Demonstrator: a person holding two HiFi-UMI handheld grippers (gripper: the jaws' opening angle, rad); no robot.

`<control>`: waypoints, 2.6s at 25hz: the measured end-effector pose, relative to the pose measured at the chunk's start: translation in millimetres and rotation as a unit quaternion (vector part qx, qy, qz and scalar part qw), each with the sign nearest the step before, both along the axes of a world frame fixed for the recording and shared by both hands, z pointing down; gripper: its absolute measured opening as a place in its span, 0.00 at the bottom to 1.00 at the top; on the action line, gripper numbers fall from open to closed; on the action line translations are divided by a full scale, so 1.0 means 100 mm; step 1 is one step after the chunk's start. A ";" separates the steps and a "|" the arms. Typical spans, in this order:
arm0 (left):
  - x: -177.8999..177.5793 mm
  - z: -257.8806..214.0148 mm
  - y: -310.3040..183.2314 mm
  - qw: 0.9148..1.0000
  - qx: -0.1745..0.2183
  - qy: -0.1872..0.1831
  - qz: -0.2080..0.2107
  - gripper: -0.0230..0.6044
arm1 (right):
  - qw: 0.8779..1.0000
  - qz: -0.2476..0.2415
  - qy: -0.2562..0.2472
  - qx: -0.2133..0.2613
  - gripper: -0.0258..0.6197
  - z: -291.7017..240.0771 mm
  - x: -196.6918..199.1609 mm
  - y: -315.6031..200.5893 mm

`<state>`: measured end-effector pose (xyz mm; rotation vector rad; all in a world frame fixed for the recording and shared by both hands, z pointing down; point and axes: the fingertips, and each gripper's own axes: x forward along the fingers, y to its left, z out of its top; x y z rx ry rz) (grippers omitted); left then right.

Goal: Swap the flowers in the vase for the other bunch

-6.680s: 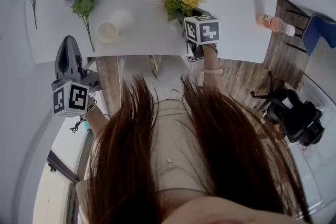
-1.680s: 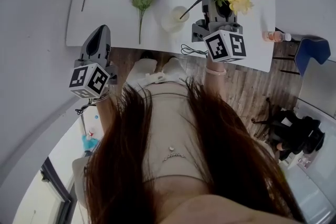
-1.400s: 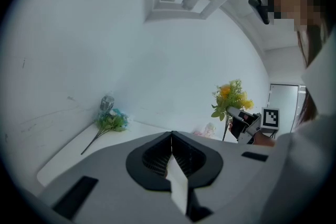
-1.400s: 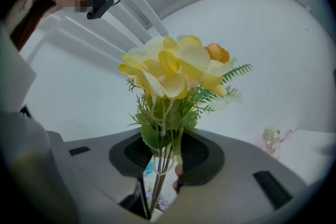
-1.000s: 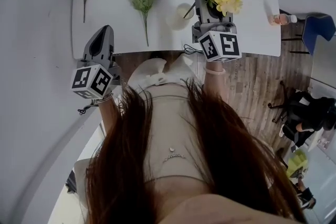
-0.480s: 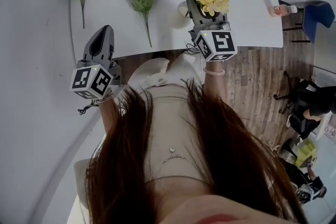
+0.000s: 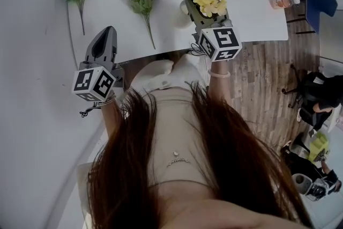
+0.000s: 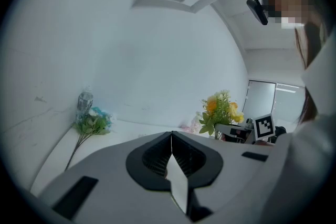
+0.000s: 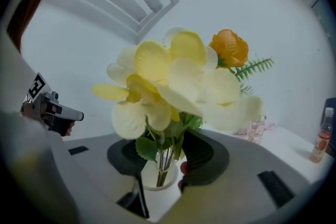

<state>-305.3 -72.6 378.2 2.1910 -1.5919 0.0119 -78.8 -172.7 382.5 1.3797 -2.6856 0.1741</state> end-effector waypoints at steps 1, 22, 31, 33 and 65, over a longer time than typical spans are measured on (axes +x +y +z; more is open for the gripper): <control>0.01 0.00 -0.01 1.000 0.001 0.001 0.003 0.04 | 1.000 -0.001 0.004 -0.005 0.29 0.02 0.00 0.01; 0.25 0.00 -0.16 1.000 0.005 0.010 0.021 0.04 | 0.994 -0.051 0.043 -0.088 0.42 0.25 0.02 0.06; 0.37 -0.02 -0.06 1.000 0.001 0.014 0.001 0.04 | 0.988 -0.084 0.053 -0.120 0.45 0.29 0.06 0.11; 0.37 -0.02 -0.01 1.000 -0.002 0.016 -0.007 0.04 | 0.986 -0.090 0.056 -0.131 0.46 0.29 0.07 0.12; 0.44 0.00 0.03 0.999 -0.017 0.031 -0.019 0.05 | 0.960 -0.128 0.081 -0.234 0.49 0.34 0.16 0.26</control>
